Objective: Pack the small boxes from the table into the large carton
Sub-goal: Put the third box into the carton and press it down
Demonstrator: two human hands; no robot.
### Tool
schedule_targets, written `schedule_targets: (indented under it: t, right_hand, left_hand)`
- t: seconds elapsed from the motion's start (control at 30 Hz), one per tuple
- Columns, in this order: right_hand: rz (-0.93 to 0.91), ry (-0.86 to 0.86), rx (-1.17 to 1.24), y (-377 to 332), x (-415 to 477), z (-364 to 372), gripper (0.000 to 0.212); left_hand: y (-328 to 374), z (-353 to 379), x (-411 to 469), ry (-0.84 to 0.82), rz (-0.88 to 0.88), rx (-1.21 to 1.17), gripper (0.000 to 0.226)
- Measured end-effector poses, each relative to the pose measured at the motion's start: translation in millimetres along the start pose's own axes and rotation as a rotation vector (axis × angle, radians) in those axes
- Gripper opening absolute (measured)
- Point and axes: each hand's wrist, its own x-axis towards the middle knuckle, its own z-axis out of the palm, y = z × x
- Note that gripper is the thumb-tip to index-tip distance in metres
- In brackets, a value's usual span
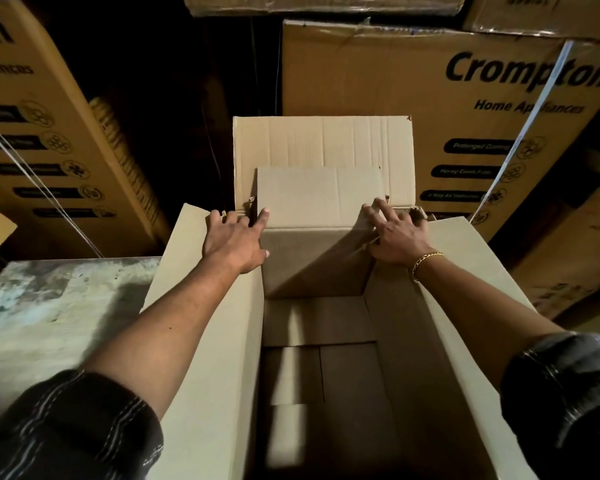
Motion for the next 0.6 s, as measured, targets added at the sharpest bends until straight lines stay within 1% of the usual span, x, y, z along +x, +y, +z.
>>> schedule_targets:
  t: [0.1, 0.23, 0.37, 0.47, 0.6]
  right_hand:
    - [-0.044, -0.026, -0.01, 2, -10, -3, 0.093]
    - [-0.114, -0.049, -0.063, 19, -45, 2, 0.096]
    - [-0.079, -0.057, -0.115, 29, -87, 9, 0.093]
    - [-0.056, -0.047, -0.087, 31, -127, 11, 0.09]
    - [-0.024, 0.008, -0.037, 33, -182, 20, 0.09]
  left_hand:
    - [0, -1, -7, 0.016, 0.012, -0.027, 0.089]
    - [-2, -11, -27, 0.036, 0.061, 0.004, 0.081]
    - [-3, -14, -75, -0.02, 0.034, 0.041, 0.083]
    - [-3, -18, -120, -0.036, 0.017, 0.053, 0.086]
    - [0, -23, -180, -0.03, -0.009, 0.012, 0.087]
